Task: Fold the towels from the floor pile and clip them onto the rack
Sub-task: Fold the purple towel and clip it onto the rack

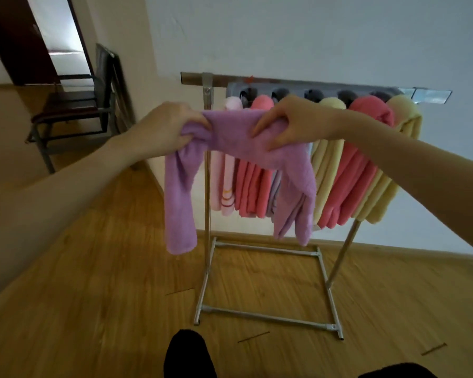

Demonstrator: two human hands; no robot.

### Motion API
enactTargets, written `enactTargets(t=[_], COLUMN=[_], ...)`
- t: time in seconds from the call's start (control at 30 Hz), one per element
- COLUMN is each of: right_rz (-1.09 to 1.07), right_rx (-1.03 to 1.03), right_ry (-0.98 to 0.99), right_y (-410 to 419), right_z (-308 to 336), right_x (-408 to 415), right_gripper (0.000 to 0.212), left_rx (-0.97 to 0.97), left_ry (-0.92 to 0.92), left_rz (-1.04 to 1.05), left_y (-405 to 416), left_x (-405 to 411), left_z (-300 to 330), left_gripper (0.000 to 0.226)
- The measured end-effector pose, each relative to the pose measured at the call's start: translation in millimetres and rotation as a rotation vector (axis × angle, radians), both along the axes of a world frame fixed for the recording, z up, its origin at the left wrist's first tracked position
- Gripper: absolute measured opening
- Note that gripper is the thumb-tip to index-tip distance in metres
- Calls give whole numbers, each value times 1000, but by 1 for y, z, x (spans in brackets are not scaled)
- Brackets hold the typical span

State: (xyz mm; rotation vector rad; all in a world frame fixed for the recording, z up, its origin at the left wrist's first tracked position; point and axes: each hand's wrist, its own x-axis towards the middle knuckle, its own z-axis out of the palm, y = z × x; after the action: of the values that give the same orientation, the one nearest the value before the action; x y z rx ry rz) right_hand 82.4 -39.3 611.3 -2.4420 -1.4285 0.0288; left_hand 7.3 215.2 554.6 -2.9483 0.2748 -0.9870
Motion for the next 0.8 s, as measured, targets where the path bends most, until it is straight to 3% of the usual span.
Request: enactTargets(t=[0.07, 0.17, 0.27, 0.5, 0.63, 0.73, 0.8], right_rz=[-60, -217, -360, -736, -794, -771, -754], right_rx=[87, 206, 321, 285, 409, 365, 334], right_ry=[-105, -239, -280, -557, -651, -640, -657], right_y=[19, 49, 79, 121, 140, 141, 139], right_z=[11, 14, 5, -21, -56, -80, -92], right_x=[12, 28, 39, 48, 59, 62, 64], right_gripper=[35, 37, 39, 37, 31, 19, 28], left_rx=[13, 78, 54, 95, 129, 190, 272], left_ry=[72, -71, -78, -188, -217, -244, -274], left_rz=[-99, -48, 22, 27, -31, -52, -70], left_y=[10, 30, 34, 36, 31, 34, 34], left_x=[8, 37, 64, 109, 130, 141, 145], left_z=[32, 51, 50, 35, 27, 22, 19], left_gripper=[27, 31, 38, 38, 36, 33, 28])
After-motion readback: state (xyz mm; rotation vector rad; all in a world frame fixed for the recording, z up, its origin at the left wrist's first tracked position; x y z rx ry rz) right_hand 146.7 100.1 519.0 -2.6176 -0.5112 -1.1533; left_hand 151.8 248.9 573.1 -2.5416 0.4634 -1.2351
